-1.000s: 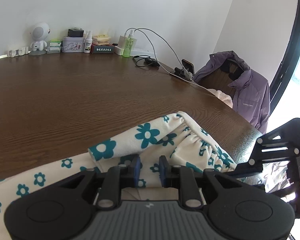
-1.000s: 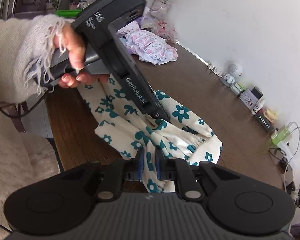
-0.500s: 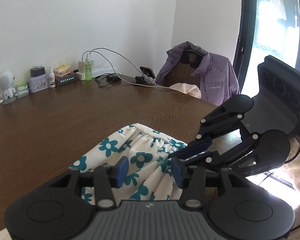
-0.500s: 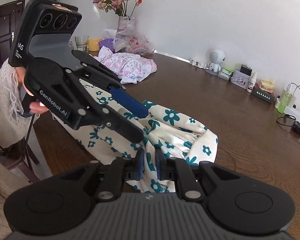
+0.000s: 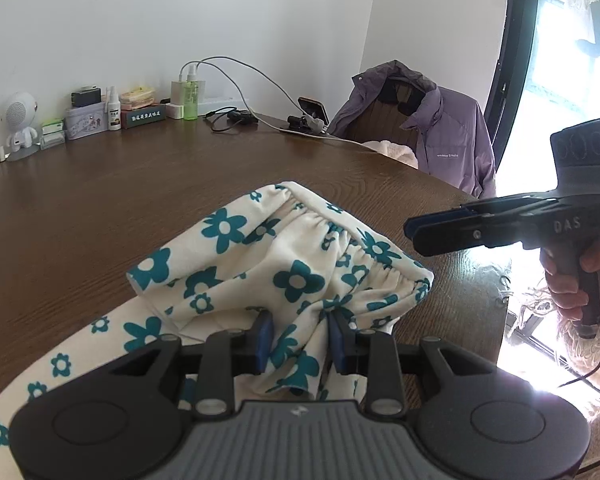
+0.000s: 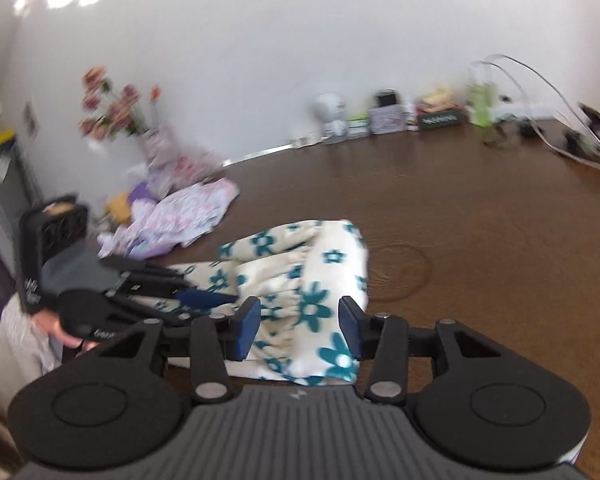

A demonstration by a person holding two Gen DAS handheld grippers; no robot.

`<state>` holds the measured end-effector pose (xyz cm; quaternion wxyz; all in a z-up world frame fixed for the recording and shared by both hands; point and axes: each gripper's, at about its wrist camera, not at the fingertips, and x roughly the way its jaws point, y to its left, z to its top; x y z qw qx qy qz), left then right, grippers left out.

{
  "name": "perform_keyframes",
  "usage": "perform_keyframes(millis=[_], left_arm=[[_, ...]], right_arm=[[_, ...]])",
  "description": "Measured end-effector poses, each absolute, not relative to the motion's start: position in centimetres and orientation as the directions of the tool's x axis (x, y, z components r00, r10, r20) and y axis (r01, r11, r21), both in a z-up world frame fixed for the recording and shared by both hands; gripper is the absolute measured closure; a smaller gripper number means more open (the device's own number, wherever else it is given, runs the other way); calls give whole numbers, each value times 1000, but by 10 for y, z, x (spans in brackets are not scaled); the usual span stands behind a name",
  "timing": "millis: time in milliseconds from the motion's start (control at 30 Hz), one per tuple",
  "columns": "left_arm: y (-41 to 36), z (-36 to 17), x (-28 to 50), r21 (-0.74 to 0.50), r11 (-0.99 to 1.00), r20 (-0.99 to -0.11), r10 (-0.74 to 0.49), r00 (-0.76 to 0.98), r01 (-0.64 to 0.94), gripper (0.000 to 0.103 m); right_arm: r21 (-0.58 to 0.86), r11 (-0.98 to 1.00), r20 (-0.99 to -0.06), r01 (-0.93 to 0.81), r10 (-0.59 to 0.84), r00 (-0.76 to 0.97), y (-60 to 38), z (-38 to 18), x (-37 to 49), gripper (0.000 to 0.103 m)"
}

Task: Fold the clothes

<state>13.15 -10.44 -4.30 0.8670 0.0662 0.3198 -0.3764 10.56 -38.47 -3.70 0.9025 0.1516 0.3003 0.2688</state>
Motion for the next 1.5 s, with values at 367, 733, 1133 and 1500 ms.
perform_keyframes(millis=[367,733,1133,1500], left_arm=[[-91,-45,136,-226,711,-579,-648,495,666,73],[-98,-36,126,-141,702,-558,-638,530,698,71],[-135,-45,133,1,639,-608,-610,507,769,75],[-120,-48,140,-86,633,-591,-654,473,769,75]], right_arm=[[676,701,-422,-227,620,661,-391,-74,122,40],[660,733,-458,-165,565,686,-371,-75,117,82],[563,810,-485,-165,485,727,-383,-53,118,61],[642,750,-396,-159,502,769,-377,-80,114,43]])
